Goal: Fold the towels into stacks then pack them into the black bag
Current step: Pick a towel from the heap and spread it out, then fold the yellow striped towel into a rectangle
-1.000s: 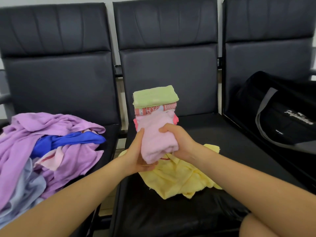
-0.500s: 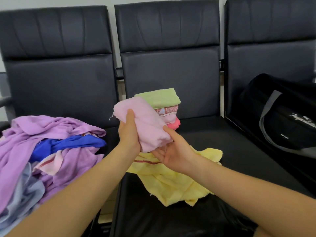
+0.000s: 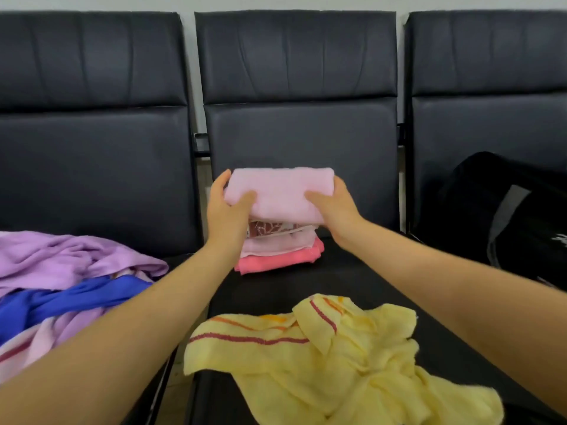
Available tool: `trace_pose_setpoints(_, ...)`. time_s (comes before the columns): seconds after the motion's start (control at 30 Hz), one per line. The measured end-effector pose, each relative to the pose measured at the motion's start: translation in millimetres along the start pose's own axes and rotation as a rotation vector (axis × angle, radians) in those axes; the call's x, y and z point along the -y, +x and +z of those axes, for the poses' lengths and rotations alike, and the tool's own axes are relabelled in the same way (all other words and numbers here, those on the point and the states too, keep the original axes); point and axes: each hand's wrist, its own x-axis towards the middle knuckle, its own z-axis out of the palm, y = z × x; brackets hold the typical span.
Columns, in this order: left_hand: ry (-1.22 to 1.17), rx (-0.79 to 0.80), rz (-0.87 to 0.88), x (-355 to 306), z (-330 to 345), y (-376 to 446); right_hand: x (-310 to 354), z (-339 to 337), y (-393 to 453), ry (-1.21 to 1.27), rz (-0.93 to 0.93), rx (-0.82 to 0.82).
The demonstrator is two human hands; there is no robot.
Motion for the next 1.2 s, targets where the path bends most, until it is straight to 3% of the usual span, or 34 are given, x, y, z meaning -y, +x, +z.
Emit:
trace_pose_setpoints(0.1, 0.078, 0.014, 0.091, 2, 4, 41, 15, 12, 49, -0.087, -0.176, -0.05)
trace_pose_setpoints(0.17, 0.281, 0.036, 0.119, 14, 2, 69, 14, 20, 82, -0.172, -0.189, -0.083)
trace_pose_setpoints(0.27, 0.723, 0.107, -0.008, 43, -5, 93, -10, 24, 118, -0.629, -0.063, -0.02)
trace_pose_setpoints(0.33, 0.868, 0.139, -0.128, 62, -10, 96, -26, 22, 129, -0.809, 0.037, 0.004)
trace_pose_setpoints(0.6, 0.782, 0.015, -0.14, 71, -27, 75, -15, 3, 91, -0.582, -0.089, -0.149)
trace_pose_setpoints(0.77, 0.731, 0.058, -0.121, 46, -24, 16, -12, -15, 23, -0.544, -0.07, -0.085)
trace_pose_setpoints(1.03, 0.89, 0.436, -0.021, 35, -15, -85, -62, -43, -62, -0.656, 0.085, 0.118)
trace_pose_setpoints(1.1, 0.926, 0.569, 0.033, 35, -20, -103, -78, -55, -79, -0.812, 0.128, 0.189)
trace_pose_setpoints(1.2, 0.994, 0.628, 0.148, 34, -36, -117, -92, -69, -101, -1.18, 0.144, 0.425)
